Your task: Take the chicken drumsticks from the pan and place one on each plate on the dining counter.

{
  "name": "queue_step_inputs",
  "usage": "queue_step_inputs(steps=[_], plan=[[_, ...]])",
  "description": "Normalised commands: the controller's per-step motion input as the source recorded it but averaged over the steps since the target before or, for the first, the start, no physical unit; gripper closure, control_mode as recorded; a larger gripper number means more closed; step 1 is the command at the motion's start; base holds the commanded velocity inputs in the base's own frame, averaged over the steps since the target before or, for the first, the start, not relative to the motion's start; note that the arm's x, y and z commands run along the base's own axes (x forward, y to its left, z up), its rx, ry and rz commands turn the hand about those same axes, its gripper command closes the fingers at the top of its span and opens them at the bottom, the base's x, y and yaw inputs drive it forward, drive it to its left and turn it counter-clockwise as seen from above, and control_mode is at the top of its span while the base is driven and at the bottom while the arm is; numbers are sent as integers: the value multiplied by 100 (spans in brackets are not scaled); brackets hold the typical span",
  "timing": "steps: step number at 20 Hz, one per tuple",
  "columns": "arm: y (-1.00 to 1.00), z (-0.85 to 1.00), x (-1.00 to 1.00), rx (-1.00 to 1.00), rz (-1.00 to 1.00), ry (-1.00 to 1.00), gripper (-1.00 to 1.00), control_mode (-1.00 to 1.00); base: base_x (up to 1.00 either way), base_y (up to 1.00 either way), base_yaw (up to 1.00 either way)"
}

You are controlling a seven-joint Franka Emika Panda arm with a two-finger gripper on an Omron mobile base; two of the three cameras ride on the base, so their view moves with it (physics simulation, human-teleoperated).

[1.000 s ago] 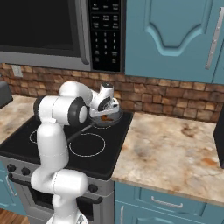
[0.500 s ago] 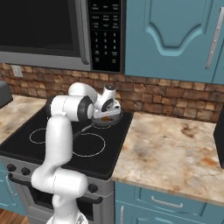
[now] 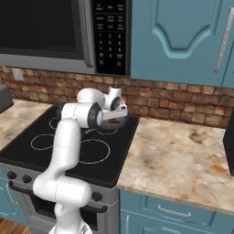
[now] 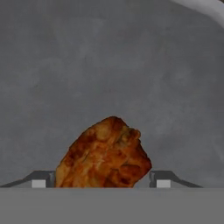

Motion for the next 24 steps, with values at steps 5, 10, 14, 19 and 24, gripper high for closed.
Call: queue_step_inputs(steps=[5, 10, 14, 19, 24], plan=[[14, -95, -23, -5, 1, 22, -100, -100, 0, 0, 0], [16, -96, -44, 0, 0, 24, 100, -100, 0, 0, 0], [-18, -75, -98, 13, -3, 6, 100, -100, 0, 0, 0], [-18, -52, -100, 28, -5, -27, 100, -100, 0, 0, 0], [-3, -8, -96, 24, 0, -31, 100, -100, 0, 0, 0]])
